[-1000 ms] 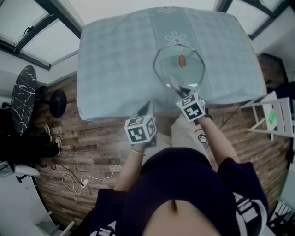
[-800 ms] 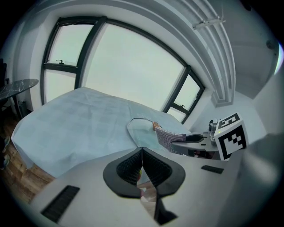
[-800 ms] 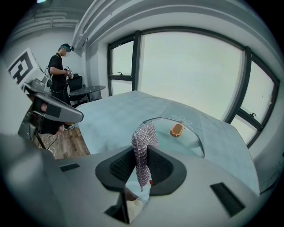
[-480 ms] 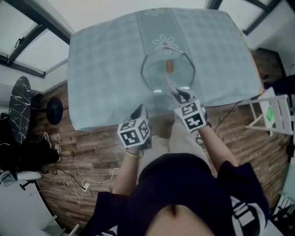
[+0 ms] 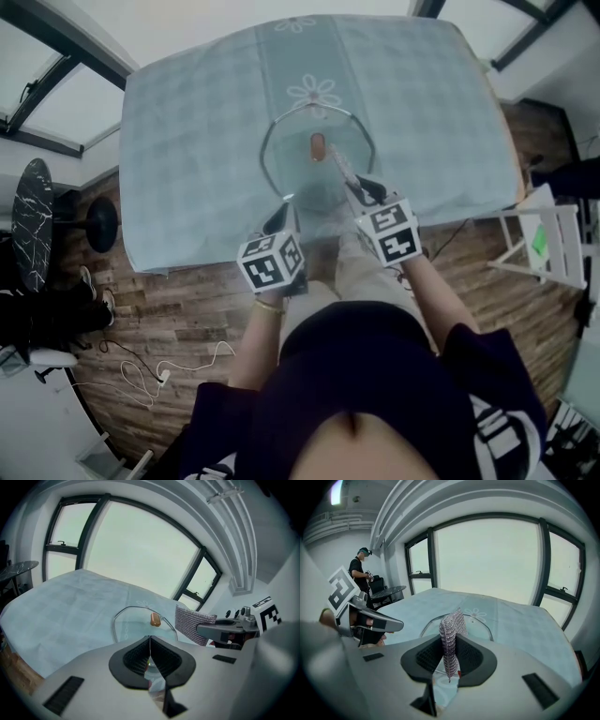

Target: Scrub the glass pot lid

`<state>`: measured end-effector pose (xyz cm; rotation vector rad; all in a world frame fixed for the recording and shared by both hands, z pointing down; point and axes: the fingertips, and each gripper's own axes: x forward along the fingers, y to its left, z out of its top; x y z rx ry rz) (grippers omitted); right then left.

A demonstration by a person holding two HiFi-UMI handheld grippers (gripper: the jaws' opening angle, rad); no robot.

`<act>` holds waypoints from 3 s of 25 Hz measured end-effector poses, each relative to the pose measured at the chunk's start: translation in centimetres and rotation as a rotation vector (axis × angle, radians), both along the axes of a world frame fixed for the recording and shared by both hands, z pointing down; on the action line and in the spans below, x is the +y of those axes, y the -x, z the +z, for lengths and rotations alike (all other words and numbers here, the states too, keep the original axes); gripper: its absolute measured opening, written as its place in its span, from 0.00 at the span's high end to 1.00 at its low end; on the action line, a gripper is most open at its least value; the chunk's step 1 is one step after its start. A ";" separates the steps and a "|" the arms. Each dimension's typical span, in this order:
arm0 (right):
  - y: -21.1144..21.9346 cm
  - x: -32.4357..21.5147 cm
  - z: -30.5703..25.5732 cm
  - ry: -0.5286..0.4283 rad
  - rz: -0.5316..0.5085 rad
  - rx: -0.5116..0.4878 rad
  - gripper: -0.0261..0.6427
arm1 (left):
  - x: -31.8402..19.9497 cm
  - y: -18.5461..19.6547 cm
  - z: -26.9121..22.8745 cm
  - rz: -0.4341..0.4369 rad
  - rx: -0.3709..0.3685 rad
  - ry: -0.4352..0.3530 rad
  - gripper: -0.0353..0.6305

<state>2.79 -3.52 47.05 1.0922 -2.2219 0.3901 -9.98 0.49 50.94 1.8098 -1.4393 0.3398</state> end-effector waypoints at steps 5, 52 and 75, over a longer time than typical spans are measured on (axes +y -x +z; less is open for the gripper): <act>-1.9 -1.9 0.0 -0.002 -0.018 -0.010 0.84 | -2.0 -2.6 0.4 0.012 -0.019 0.005 0.94; -9.5 -9.6 3.4 0.133 -0.076 -0.143 0.84 | -15.2 -7.4 7.5 -0.019 -0.347 0.085 0.55; -8.6 -14.4 3.6 0.147 -0.007 -0.152 0.84 | -17.6 -7.2 8.9 -0.021 -0.415 0.128 0.70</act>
